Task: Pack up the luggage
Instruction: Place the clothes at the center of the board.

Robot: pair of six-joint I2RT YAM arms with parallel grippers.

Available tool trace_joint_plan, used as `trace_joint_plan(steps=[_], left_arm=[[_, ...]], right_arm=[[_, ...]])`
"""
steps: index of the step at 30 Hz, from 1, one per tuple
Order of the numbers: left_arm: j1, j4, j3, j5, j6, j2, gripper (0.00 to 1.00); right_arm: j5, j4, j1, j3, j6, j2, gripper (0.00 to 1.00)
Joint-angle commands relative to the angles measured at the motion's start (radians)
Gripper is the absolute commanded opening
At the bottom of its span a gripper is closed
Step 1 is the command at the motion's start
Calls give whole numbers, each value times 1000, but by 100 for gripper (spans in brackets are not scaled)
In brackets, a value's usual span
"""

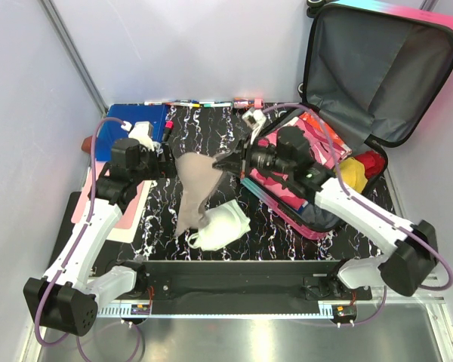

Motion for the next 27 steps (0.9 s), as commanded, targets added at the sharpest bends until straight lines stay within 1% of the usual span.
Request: trace_joint_plan(steps=[1,4,9,14,17,21,23,24,27], left_arm=[[-3,35,7,-5,2,-1,99],[-3,35,7,2,0,-2,99],[-3,35,7,7,-1,-2,99],[-3,35,7,9,-1,-4,99],[-3,35,7,9,-1,-4,99],[-3,35,7,9,0,-5,99],[-3,33,5,7,0,-4,99],[-3,36,7,9,0,-4,99],[-3,35,7,15,-1,-1,99]], right_arm=[[-40,142,2,-126,80,60,0],[-31,145,1,-189,86,100,0],[-46,187,2,-225,127,204,0],[-28,262,0,-216,166,289,1],[-19,263,-1,-156,175,361,0],[55,175,-12,-119,222,407,0],[88,118,-12,-114,223,397,0],[90,62,-12,-113,210,381,0],[101,-29,-12,-137,201,331,1]])
